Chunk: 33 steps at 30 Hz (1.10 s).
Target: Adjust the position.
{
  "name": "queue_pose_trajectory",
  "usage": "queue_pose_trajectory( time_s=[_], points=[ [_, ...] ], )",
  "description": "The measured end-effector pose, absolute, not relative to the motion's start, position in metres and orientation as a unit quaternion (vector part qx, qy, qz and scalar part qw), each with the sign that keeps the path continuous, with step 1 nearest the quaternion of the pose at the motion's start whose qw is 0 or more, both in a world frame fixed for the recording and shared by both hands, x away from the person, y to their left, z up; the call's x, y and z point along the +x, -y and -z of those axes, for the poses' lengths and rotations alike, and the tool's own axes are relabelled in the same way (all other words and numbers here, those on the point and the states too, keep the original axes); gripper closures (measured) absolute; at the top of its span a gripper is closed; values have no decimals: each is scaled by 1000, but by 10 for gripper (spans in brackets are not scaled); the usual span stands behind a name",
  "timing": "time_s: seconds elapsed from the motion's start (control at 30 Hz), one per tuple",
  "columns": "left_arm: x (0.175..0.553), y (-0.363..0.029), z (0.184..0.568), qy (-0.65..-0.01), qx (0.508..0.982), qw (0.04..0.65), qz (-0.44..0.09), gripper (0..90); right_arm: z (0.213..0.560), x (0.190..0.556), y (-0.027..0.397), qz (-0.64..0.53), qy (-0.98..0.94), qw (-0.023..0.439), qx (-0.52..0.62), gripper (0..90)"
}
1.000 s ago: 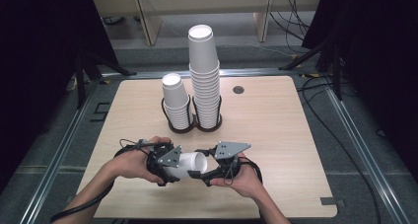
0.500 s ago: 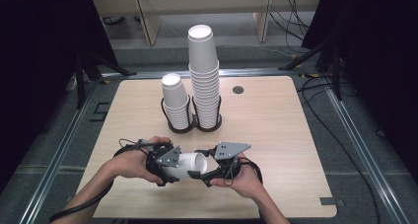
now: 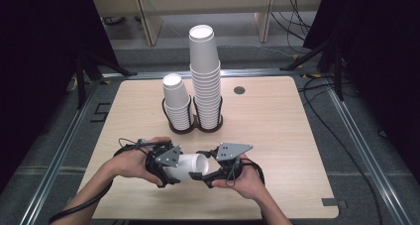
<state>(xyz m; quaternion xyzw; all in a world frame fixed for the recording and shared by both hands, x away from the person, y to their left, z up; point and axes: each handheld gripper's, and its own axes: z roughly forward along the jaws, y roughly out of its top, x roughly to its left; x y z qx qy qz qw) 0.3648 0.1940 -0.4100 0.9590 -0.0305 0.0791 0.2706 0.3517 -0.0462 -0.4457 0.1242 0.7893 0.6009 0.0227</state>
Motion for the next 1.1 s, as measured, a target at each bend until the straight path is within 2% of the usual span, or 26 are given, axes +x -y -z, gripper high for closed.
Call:
queue_pose_trajectory(
  time_s=[0.4, 0.53, 0.8, 0.83, 0.97, 1.03, 1.1],
  points=[
    [364, -192, 400, 28, 949, 300, -87, 146, 447, 352, 47, -592, -795, 22, 126, 276],
    [364, -194, 397, 26, 947, 306, -94, 148, 448, 355, 49, -595, -794, 38, 115, 276],
    [365, -202, 393, 23, 940, 326, -99, 149, 452, 355, 52, -600, -789, 24, 133, 276],
    [364, -203, 395, 12, 936, 337, -102, 148, 452, 355, 53, -598, -789, 38, 136, 276],
    [365, -206, 394, 7, 933, 344, -105, 149, 453, 356, 54, -600, -787, 23, 139, 276],
    [366, -208, 393, 4, 932, 348, -105, 148, 452, 357, 57, -593, -792, 43, 138, 276],
    [366, -210, 393, -6, 927, 359, -109, 148, 452, 358, 59, -597, -789, 38, 141, 276]
  ],
)
